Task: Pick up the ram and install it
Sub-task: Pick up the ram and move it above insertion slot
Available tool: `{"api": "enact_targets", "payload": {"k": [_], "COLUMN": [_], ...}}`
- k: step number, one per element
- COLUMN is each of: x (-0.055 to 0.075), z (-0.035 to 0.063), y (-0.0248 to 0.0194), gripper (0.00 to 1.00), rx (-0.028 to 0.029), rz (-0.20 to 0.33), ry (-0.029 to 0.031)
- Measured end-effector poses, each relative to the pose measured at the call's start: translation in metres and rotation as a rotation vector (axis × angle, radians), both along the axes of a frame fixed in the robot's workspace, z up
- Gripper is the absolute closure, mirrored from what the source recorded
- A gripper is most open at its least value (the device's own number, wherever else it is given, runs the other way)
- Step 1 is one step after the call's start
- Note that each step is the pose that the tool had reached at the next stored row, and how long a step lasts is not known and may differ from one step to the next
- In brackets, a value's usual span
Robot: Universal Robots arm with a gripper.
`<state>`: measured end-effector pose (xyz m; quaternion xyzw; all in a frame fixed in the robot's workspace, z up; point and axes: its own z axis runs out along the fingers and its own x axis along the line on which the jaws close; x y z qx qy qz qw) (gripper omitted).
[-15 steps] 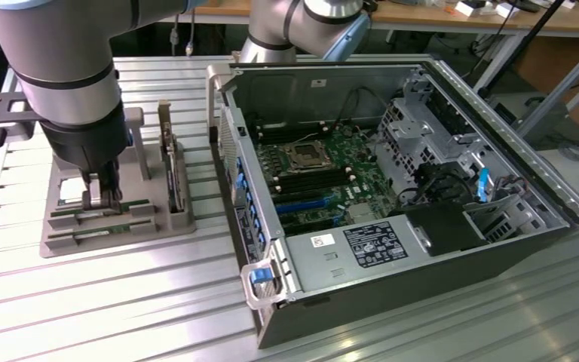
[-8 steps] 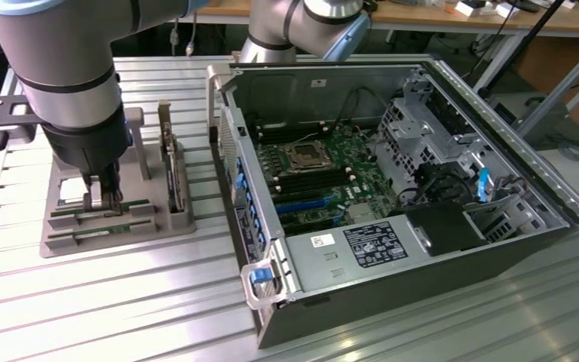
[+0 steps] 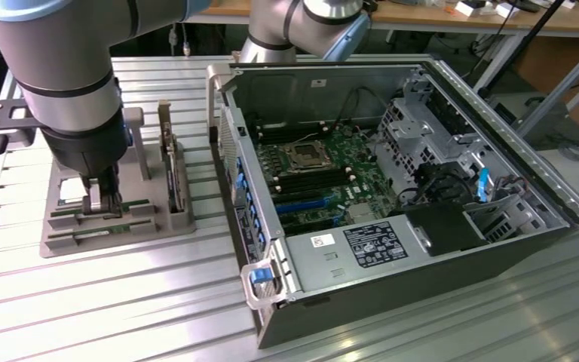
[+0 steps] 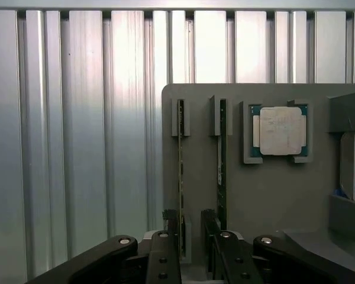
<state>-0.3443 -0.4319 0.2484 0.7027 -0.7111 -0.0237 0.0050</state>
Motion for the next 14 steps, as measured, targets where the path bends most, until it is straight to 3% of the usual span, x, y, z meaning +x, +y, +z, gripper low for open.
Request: {"api": "enact_targets", "payload": {"k": [14], "x": [-0.0007], "z": [-0.0059], "y": [-0.0038], "gripper": [0.70], "rx": [0.0000], "rz": [0.016], "ry": [0.0000]}}
